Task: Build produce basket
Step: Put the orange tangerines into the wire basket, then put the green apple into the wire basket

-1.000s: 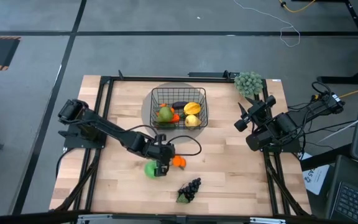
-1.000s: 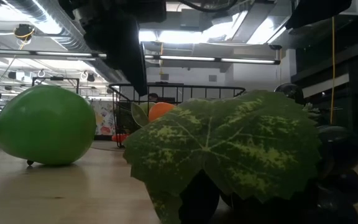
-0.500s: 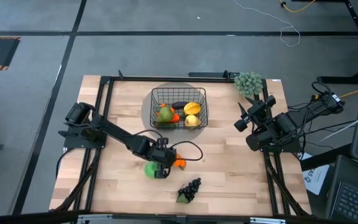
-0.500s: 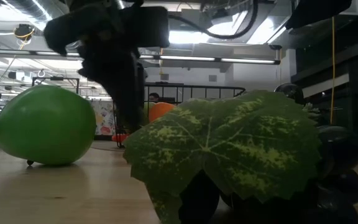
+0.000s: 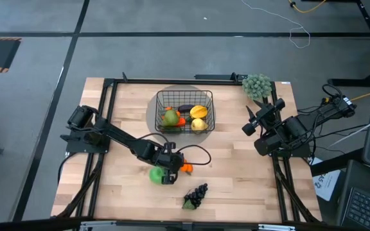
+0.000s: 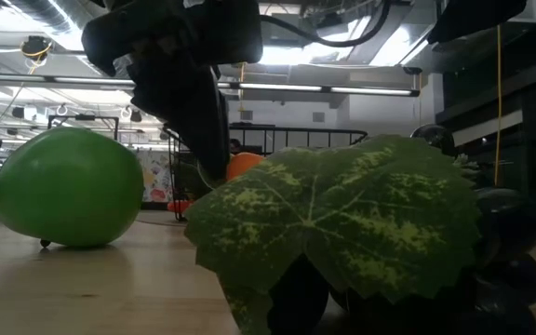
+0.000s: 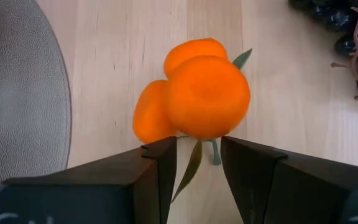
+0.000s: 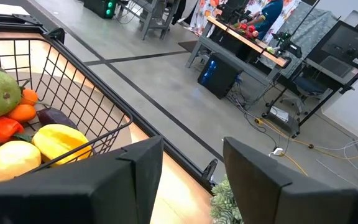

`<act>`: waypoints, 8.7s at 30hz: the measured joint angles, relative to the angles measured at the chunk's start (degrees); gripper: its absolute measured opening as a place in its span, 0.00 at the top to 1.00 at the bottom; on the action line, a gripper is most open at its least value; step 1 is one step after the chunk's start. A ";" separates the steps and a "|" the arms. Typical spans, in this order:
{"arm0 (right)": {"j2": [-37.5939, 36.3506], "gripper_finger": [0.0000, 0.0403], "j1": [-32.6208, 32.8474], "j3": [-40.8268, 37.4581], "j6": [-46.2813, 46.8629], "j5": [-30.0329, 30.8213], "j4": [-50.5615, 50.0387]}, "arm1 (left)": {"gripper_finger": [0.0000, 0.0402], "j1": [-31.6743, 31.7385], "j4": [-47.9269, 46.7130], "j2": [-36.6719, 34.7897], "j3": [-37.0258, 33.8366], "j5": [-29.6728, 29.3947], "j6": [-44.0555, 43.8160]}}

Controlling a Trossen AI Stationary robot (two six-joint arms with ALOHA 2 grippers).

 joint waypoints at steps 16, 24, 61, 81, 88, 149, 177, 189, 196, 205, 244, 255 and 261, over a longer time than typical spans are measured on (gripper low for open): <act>0.00 0.57 -0.01 0.00 -0.02 0.00 0.00 | 0.82 0.00 -1.14 0.00 0.00 0.00 0.05; -0.02 0.57 -0.02 0.00 -0.02 0.01 0.00 | 0.99 -0.01 -0.60 0.00 0.00 3.66 -0.74; -0.02 0.57 -0.02 0.00 -0.24 0.02 -0.02 | 1.00 12.86 0.49 -0.17 30.56 -47.19 35.37; -0.02 0.57 -0.02 0.00 -1.53 0.02 -0.02 | 1.00 25.24 -18.55 -0.09 30.62 -35.22 16.13; -0.02 0.57 0.00 0.00 -1.53 0.02 -0.02 | 1.00 24.70 -19.19 -0.09 30.58 -33.95 16.13; 0.00 0.57 0.00 0.00 -1.53 0.00 0.02 | 0.78 -6.57 -33.48 -0.17 11.97 -5.00 -34.94; -0.02 0.57 0.00 0.00 -1.53 -0.02 0.02 | 0.85 -3.56 -29.44 0.80 11.76 0.87 -34.64; -0.02 0.57 -0.02 0.00 -1.53 -0.04 0.02 | 0.99 -2.09 -34.85 -2.26 11.78 3.19 -30.36; -0.02 0.57 -0.02 -0.02 -1.53 -0.07 0.02 | 1.00 -8.80 -42.30 -4.62 11.78 3.44 -37.82; -0.02 0.57 -0.02 -0.02 -1.51 -0.07 0.07 | 1.00 -15.85 -42.04 -4.63 11.78 -1.21 -49.48; 0.02 0.57 0.00 -0.02 -1.27 -6.23 4.78 | 1.00 -7.47 -31.55 0.31 11.78 -12.69 -25.21; 0.02 0.57 -0.02 -0.02 -1.27 -6.22 5.04 | 1.00 -2.24 -23.48 2.62 11.89 -6.02 -19.97; 0.02 0.57 -0.01 -0.04 -1.28 -6.21 5.01 | 1.00 -2.90 -24.63 3.15 11.76 -7.33 -19.43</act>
